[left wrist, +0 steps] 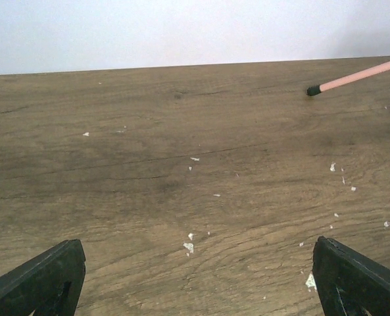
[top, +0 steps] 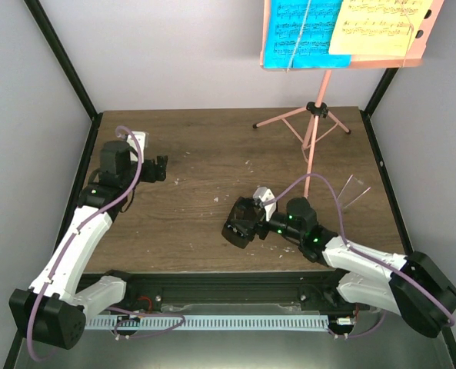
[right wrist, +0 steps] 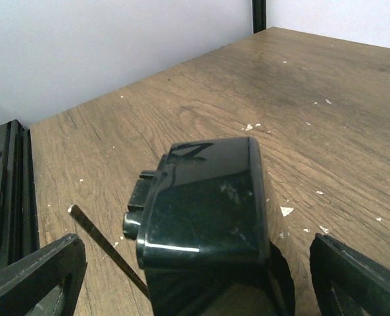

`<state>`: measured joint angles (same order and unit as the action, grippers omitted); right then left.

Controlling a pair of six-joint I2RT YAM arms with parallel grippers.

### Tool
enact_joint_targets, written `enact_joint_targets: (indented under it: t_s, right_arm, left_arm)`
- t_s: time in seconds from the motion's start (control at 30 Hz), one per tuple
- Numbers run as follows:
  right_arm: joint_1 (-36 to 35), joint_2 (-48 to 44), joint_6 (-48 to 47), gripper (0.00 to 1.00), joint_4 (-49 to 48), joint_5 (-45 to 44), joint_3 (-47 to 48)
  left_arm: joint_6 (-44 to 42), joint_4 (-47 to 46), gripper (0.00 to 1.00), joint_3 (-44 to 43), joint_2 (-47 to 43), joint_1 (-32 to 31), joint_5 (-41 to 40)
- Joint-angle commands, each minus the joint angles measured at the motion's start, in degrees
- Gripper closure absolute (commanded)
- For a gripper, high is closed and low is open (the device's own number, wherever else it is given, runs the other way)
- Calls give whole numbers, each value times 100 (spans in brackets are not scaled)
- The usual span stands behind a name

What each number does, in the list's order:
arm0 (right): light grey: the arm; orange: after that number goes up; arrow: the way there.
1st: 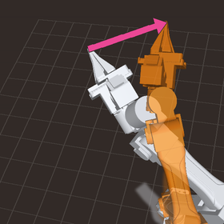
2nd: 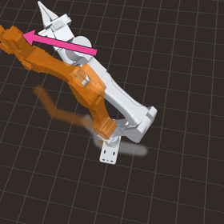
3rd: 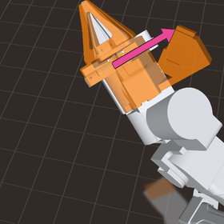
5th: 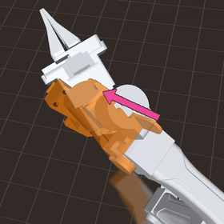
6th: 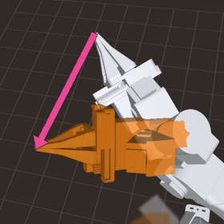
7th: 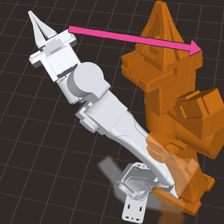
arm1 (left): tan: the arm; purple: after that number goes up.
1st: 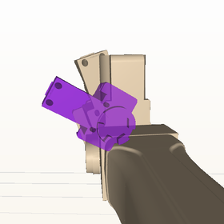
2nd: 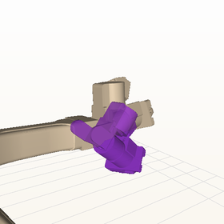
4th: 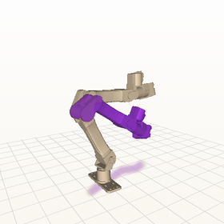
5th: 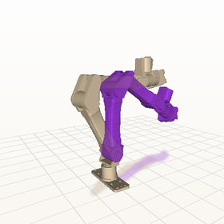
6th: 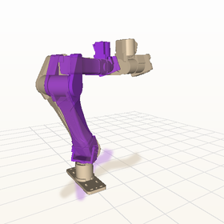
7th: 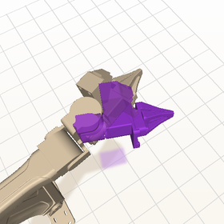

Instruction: Pack up the instrument practice props

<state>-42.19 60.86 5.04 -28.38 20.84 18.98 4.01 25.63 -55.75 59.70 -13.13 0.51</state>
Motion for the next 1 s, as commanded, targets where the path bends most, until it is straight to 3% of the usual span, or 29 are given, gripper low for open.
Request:
enact_joint_targets:
  t_s: [0.0, 0.53, 0.97]
  right_arm:
    - [-44, 74, 36, 8, -401, -151, -48]
    - [-564, 2, -220, 14, -668, -1211, -152]
    - [-579, 128, -196, 36, -786, -1268, -196]
  left_arm:
    - [-41, -128, 5, 46, 51, 10, 81]
    - [-50, -152, 5, 73, 41, -6, 65]
    - [-32, -177, 5, 99, 44, -38, 60]
